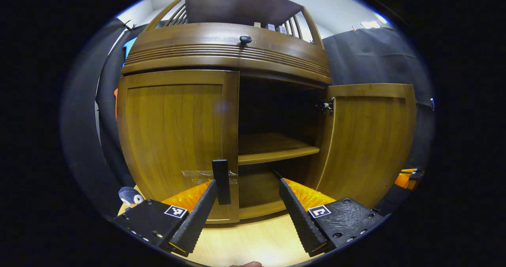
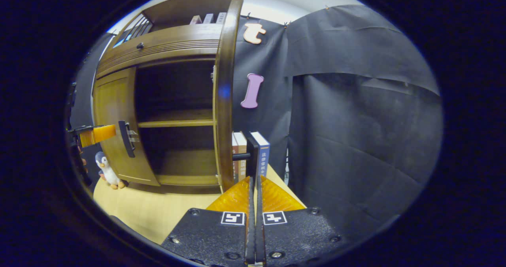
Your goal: Open the right door of the double-door shoe cabinet with the right hand, and open the left door with the left hand.
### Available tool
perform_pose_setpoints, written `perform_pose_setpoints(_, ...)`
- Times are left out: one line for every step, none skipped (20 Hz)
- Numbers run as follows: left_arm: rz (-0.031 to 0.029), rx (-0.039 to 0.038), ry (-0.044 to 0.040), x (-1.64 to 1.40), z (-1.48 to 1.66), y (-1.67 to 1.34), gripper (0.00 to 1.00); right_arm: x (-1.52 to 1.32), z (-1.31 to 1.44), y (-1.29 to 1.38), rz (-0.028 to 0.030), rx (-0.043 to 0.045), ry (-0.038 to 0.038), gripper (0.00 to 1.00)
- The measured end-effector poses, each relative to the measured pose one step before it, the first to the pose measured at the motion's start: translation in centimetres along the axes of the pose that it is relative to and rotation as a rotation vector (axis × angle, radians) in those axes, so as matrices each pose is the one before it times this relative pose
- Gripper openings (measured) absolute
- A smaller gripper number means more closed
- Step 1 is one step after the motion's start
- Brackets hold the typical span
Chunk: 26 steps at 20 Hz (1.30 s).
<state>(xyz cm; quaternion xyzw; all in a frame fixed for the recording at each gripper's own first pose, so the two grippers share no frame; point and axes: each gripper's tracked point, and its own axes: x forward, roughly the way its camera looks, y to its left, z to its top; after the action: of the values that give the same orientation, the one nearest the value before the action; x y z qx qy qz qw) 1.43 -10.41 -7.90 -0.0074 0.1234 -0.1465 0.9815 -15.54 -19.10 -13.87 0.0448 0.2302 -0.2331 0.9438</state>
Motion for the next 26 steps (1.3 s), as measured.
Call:
perform_pose_setpoints(0.00574, 0.01090, 0.01150, 0.111, -0.094, 0.208, 0.95, -0.101, 0.131, -0.466, -0.01232, 0.00041, -0.00560, 0.04)
perform_pose_setpoints(0.00547, 0.01194, 0.01226, 0.177, -0.196, 0.277, 0.95, -0.168, 0.232, -0.204, 0.00081, 0.00613, -0.00326, 0.04)
perform_pose_setpoints(0.01200, 0.01069, 0.00717, 0.043, 0.009, 0.374, 0.95, -0.315, 0.143, -0.184, 0.00634, 0.00608, -0.00464, 0.04)
perform_pose_setpoints(0.01620, 0.00832, -0.00453, 0.093, 0.065, 0.429, 0.95, -0.344, 0.232, 0.218, 0.01174, 0.00356, -0.00608, 0.04)
perform_pose_setpoints(0.01270, 0.00548, -0.00307, 0.463, 0.049, 0.198, 0.95, -0.402, 0.264, 0.201, 0.01628, -0.00284, -0.01313, 0.04)
perform_pose_setpoints(0.01146, 0.00259, -0.00490, 0.358, 0.115, 0.330, 0.95, -0.515, 0.475, 0.314, 0.00986, -0.01829, -0.01906, 0.04)
perform_pose_setpoints(0.00483, 0.00034, 0.00734, 0.496, -0.289, 0.155, 0.95, -0.537, 0.552, 0.390, 0.01498, -0.03117, -0.02130, 0.04)
perform_pose_setpoints(0.01028, -0.00057, 0.00157, 0.399, -0.099, 0.275, 0.95, -0.523, 0.389, 0.649, 0.01129, -0.03204, -0.01382, 0.04)
perform_pose_setpoints(0.00372, 0.00340, 0.00607, 0.226, -0.018, 0.109, 0.95, -0.494, 0.000, 1.059, 0.02613, -0.02213, -0.01151, 0.03)
perform_pose_setpoints(0.01166, 0.00643, 0.00797, 0.272, -0.229, 0.269, 0.89, -0.314, 0.196, 0.957, 0.01559, -0.01165, -0.00760, 0.04)
perform_pose_setpoints(0.00693, 0.00601, 0.00710, 0.096, -0.385, 0.243, 0.84, -0.154, -0.091, 0.232, 0.01217, 0.00060, -0.00870, 0.04)
perform_pose_setpoints(0.00693, 0.00525, 0.00653, 0.275, -0.137, 0.182, 0.79, -0.075, 0.182, 0.534, 0.01633, 0.00929, -0.00707, 0.05)
perform_pose_setpoints(0.00185, 0.00534, 0.00202, 0.247, -0.160, 0.102, 0.75, 0.073, 0.143, 0.302, 0.00624, 0.00752, -0.00520, 0.07)
perform_pose_setpoints(0.00214, 0.00375, -0.00057, 0.225, -0.045, 0.045, 0.75, 0.236, 0.170, -0.197, -0.00099, 0.00566, -0.00550, 0.08)
perform_pose_setpoints(-0.00101, 0.00188, -0.00157, 0.216, -0.053, -0.014, 0.75, 0.209, 0.333, -0.189, -0.00494, 0.00828, -0.00475, 0.17)
perform_pose_setpoints(-0.00199, 0.00151, -0.00573, 0.290, 0.078, -0.009, 0.75, 0.022, 0.256, -0.151, -0.00178, 0.01336, -0.00278, 0.18)
perform_pose_setpoints(0.01485, 0.00560, 0.00017, 0.127, -0.136, 0.405, 0.80, -0.091, -0.016, -0.170, 0.00061, 0.01501, -0.00013, 0.21)
perform_pose_setpoints(0.01232, -0.00330, 0.00694, 0.121, -0.184, 0.231, 0.55, 0.027, -0.065, -0.128, -0.00108, 0.01193, 0.00113, 0.12)
perform_pose_setpoints(0.01245, -0.00674, 0.00281, 0.121, -0.053, 0.178, 0.65, -0.037, -0.143, -0.169, 0.00070, 0.00531, 0.00215, 0.20)
perform_pose_setpoints(-0.00062, -0.01011, -0.00558, 0.105, 0.137, -0.087, 0.60, -0.006, -0.031, 0.086, 0.00151, -0.00136, 0.00177, 0.23)
perform_pose_setpoints(0.00184, -0.00775, -0.00717, 0.227, 0.107, -0.058, 0.60, 0.115, -0.038, 0.212, 0.00287, -0.00652, 0.00011, 0.27)
perform_pose_setpoints(-0.00299, -0.00361, -0.00049, 0.265, 0.037, -0.062, 0.60, 0.052, -0.107, 0.214, 0.00393, -0.00952, 0.00159, 0.27)
perform_pose_setpoints(-0.00239, -0.00589, 0.01033, 0.092, -0.338, 0.024, 0.60, 0.053, -0.185, 0.135, 0.00467, -0.00970, 0.00223, 0.24)
perform_pose_setpoints(0.00093, -0.00641, 0.00412, 0.045, -0.176, 0.078, 0.60, 0.128, -0.085, 0.254, 0.00274, -0.00911, 0.00242, 0.24)
perform_pose_setpoints(0.00057, -0.00331, 0.00091, 0.103, 0.008, -0.051, 0.60, 0.036, -0.190, 0.166, 0.00461, -0.00861, 0.00290, 0.27)
perform_pose_setpoints(0.00270, -0.00215, 0.00143, 0.064, -0.019, 0.031, 0.60, 0.132, -0.144, 0.084, 0.00323, -0.00679, 0.00159, 0.27)
